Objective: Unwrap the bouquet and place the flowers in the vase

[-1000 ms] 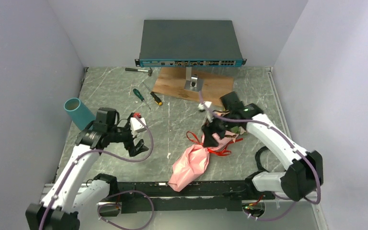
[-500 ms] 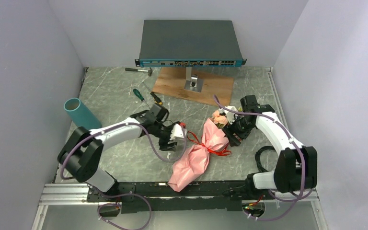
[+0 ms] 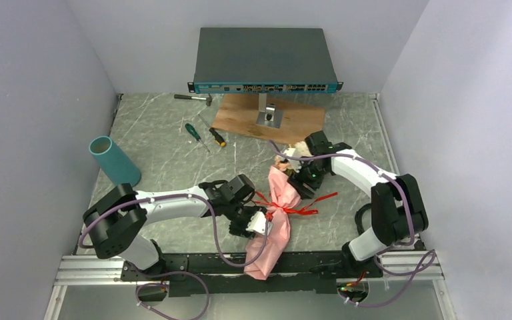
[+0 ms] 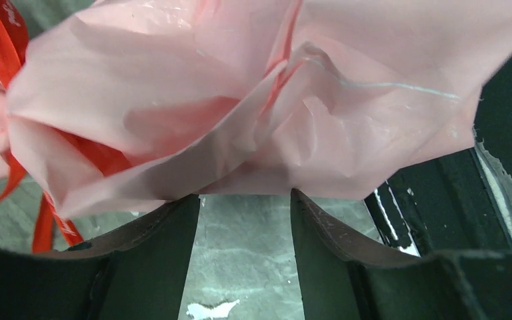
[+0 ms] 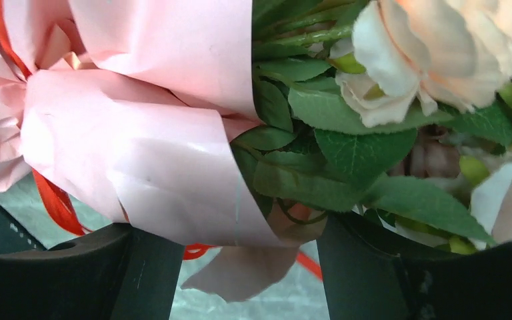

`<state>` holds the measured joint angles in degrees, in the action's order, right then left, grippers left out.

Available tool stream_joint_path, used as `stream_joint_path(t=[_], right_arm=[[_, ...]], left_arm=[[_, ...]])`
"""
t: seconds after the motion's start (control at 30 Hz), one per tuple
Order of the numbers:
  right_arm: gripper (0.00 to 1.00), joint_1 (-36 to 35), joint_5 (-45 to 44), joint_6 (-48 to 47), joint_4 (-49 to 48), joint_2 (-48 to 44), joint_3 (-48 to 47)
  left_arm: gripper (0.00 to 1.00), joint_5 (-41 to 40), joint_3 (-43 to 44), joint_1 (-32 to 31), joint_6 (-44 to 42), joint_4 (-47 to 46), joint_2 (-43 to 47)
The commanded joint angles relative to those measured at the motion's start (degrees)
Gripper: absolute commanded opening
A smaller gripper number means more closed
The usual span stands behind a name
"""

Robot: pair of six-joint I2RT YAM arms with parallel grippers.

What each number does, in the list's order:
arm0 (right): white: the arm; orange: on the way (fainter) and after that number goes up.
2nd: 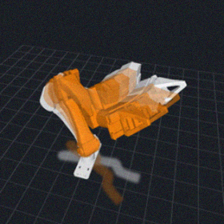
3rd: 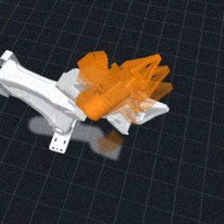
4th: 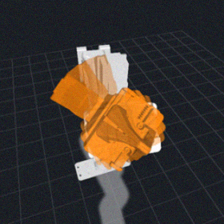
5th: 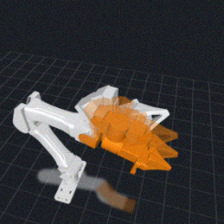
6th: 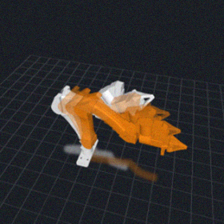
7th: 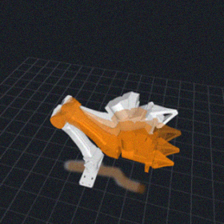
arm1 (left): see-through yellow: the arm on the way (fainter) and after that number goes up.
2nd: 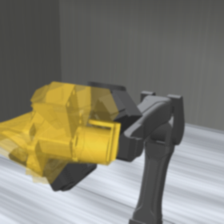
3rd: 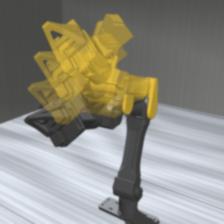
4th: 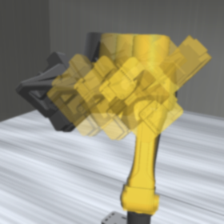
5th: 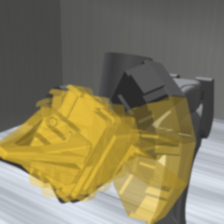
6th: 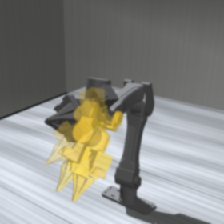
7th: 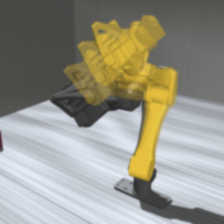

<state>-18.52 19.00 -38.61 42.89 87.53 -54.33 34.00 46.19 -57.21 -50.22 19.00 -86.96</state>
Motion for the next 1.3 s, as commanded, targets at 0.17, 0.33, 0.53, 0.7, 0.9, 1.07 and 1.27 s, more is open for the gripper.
stream_joint_path(t=[0.17,0.33,0.53,0.7,0.9,1.07,1.27], right_arm=[[0.69,2.36,8.68,-3.67,-0.62,-4.26,-5.82],[0.66,8.88,9.44,-16.95,5.76,-12.17,-0.94],[0.63,9.38,8.29,-24.55,0.85,-16.34,8.15],[0.6,9.38,9.09,-27.89,-4.78,-14.59,11.57],[0.57,9.38,10.77,-30.39,-10.7,-12.19,14.16],[0.52,9.14,13.49,-31.67,-9.99,-10.15,13.68],[0.47,8.18,13.85,-32.8,-11.17,-8.75,15.03]], left_arm=[[0.6,5.96,0.29,7.7,8.28,2.07,11.05],[0.6,8.63,-2.15,18.21,2.95,3.21,17.12],[0.54,9.36,-2.75,21.31,-8.3,-0.25,12.92],[0.48,9.57,0.0,21.26,-11.09,-7.43,5.64],[0.45,10.62,2.1,21.26,-16.97,-9.99,-0.17],[0.41,10.67,4.15,21.18,-20.72,-11.2,-4.01],[0.36,11.49,6.22,20.63,-23.53,-14.08,-8.61]])
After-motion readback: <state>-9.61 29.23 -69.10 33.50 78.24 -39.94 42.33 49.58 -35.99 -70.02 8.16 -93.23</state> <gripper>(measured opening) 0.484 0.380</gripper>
